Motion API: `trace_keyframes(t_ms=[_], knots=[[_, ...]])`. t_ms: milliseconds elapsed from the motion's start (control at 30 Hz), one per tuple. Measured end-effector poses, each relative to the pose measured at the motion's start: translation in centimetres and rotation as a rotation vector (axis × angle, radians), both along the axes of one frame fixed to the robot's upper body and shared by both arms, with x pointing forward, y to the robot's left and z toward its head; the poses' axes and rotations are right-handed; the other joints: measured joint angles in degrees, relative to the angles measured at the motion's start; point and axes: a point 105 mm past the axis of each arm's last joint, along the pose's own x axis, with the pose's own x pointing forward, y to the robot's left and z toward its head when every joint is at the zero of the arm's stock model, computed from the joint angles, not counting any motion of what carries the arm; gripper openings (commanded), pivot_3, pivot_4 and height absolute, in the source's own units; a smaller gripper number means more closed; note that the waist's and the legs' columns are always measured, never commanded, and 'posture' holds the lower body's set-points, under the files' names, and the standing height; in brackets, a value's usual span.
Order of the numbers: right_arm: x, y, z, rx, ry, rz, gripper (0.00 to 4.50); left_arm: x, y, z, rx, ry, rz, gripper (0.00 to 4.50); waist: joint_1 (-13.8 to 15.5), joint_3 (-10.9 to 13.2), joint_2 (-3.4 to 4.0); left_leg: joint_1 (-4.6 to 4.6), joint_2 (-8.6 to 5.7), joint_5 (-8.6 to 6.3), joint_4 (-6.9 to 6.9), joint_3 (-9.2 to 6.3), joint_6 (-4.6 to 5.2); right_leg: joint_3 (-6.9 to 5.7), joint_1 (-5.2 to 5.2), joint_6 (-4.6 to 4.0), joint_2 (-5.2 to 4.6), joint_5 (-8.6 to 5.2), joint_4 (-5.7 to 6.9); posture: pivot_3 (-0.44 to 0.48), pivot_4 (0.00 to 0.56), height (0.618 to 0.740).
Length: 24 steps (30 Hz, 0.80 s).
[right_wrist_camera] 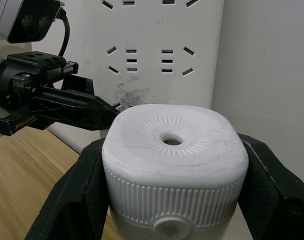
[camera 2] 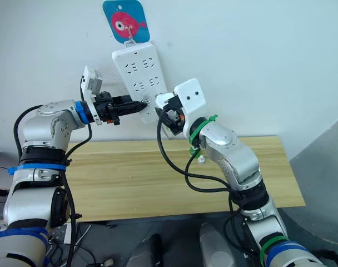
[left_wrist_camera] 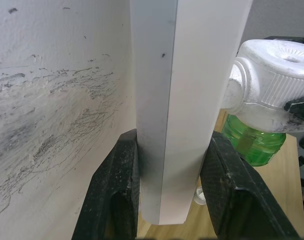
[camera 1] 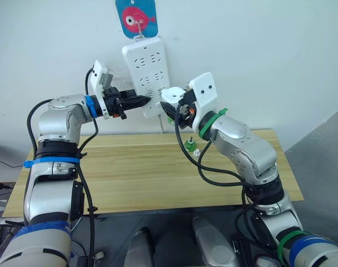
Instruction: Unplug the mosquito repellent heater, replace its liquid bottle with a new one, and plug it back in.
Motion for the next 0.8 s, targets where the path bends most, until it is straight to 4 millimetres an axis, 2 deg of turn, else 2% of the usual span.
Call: trace_keyframes(t_ms=[800], knots=[[0.3,0.39,-0.54,-0.011,0.017,-0.003,2.99,0.05,0.09,-0.05,0.002,-0.003,0.013,1.34,-0.1,0.0,0.0,0.01,0.0,0.0,0.03,0.01,0.0,0.01,0.0,0.02,0.0,-0.01,0.02,-0.242,0.219,0.74]])
